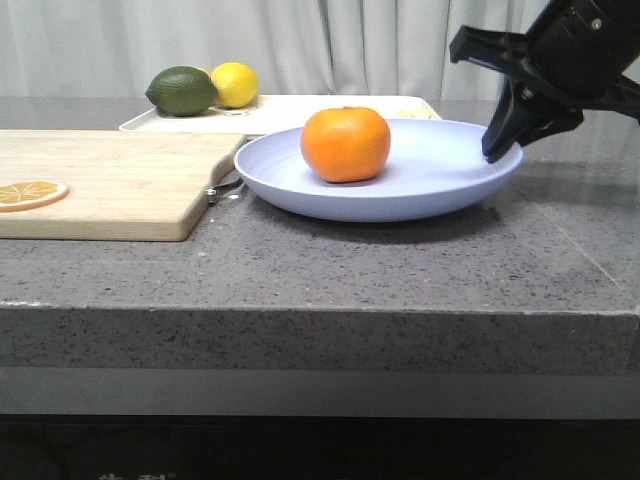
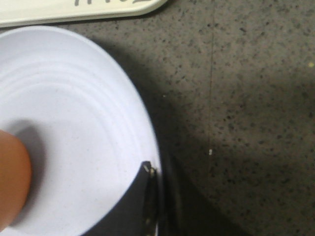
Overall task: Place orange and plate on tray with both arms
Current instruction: 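Move the right gripper down to grip the plate rim, then lift the plate with the right gripper and set it on the tray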
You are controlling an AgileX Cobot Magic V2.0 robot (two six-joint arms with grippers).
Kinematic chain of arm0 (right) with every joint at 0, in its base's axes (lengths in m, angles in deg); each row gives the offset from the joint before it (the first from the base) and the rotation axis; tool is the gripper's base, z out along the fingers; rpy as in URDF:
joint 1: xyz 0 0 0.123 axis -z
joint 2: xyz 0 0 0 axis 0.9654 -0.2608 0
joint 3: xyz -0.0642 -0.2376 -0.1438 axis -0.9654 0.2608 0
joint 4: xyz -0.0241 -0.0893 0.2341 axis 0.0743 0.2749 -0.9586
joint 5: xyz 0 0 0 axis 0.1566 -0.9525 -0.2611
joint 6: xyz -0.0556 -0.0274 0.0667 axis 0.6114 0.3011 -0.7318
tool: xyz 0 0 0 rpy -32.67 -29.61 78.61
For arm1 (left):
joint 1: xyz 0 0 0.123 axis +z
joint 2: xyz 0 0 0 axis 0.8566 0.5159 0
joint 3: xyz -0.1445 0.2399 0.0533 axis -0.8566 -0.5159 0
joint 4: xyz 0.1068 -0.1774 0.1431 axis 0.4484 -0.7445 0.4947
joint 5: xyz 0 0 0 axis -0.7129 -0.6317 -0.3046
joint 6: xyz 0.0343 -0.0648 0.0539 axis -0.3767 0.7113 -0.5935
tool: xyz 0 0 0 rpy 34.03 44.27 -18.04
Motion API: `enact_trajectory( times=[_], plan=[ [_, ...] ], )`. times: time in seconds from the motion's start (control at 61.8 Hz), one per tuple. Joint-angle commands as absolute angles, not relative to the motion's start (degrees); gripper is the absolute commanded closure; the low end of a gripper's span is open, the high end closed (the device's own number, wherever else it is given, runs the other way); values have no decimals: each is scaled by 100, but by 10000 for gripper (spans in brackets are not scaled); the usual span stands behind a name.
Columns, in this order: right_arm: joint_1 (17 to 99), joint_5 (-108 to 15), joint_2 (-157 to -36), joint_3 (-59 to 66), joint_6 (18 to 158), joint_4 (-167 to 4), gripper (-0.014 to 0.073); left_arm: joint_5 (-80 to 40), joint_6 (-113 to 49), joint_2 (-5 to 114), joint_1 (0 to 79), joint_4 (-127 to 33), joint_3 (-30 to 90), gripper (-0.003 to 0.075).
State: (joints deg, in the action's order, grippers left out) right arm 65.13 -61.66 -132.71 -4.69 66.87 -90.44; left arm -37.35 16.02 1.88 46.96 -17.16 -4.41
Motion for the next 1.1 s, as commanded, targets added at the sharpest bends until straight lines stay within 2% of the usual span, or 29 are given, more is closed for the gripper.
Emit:
enact_trajectory(
  times=[0.0, 0.34, 0.55, 0.825, 0.971, 1.084],
  plan=[
    [6640, -6091, -13116, -962, 6760, -9315, 648, -3216, 1648, 250, 4710, -1747, -291, 738],
    [6807, -6915, -13993, -3137, 6760, -9836, 648, -3216, 1648, 250, 4710, -1747, -291, 738],
    [6801, -7652, -15160, -5114, 6721, -10035, 648, -3216, 1648, 250, 4710, -1747, -291, 738],
    [6801, -8303, -17070, -8226, 5973, -10036, 648, -3216, 1648, 250, 4710, -1747, -291, 738],
    [6801, -8336, -17925, -9425, 5802, -10036, 648, -3216, 1648, 250, 4710, -1747, -291, 738],
    [6820, -8226, -18291, -9848, 5798, -10036, 648, -3216, 1648, 250, 4710, -1747, -291, 738]
  ],
)
